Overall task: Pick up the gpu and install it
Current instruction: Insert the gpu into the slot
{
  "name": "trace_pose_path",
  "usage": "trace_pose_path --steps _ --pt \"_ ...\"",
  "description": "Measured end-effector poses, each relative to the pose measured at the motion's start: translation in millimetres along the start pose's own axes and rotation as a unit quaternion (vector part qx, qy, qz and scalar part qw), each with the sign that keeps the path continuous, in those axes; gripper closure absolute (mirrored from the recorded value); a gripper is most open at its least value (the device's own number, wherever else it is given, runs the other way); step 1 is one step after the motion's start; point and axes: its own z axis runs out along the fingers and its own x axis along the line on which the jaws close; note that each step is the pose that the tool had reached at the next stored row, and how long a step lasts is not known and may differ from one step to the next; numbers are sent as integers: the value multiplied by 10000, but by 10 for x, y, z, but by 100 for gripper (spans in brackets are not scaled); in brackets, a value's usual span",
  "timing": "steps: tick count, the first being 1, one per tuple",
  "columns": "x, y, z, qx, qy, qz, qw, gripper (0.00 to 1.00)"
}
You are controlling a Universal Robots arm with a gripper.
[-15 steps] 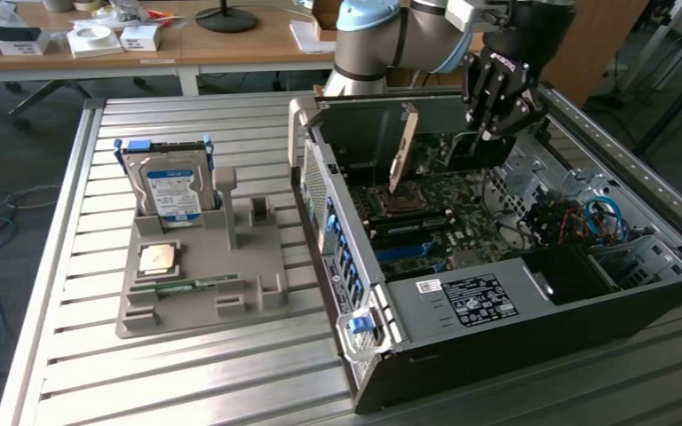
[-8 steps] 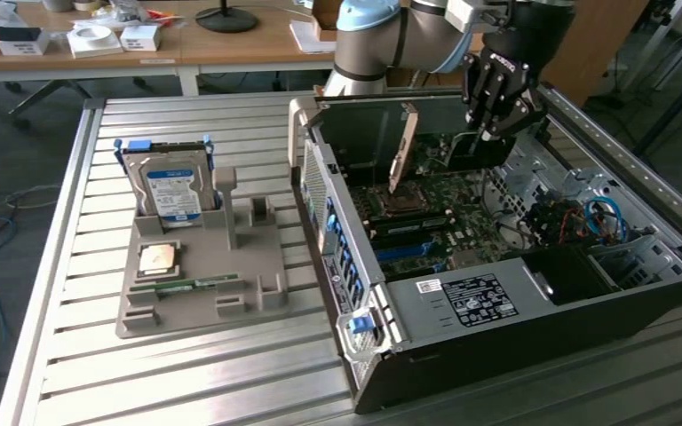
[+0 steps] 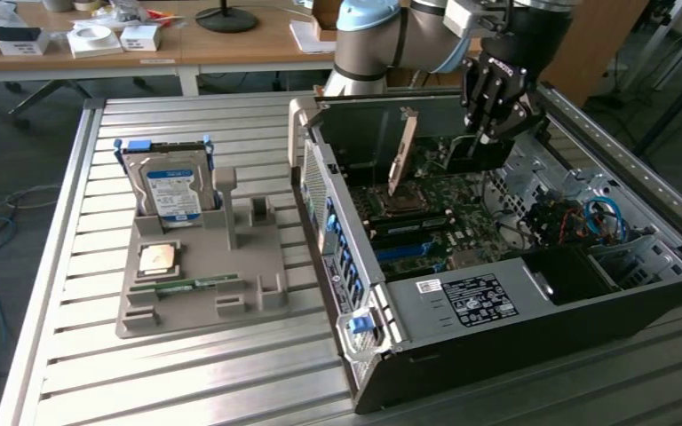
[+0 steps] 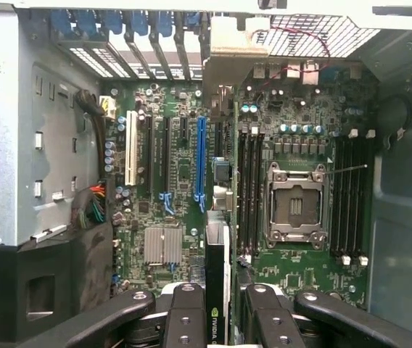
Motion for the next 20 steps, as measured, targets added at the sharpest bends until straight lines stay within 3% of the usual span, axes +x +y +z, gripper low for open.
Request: trace_pose_path --steps 10,20 --pt "-2 -2 95 0 1 0 10000 74" --pt "-2 -3 119 0 0 0 10000 74"
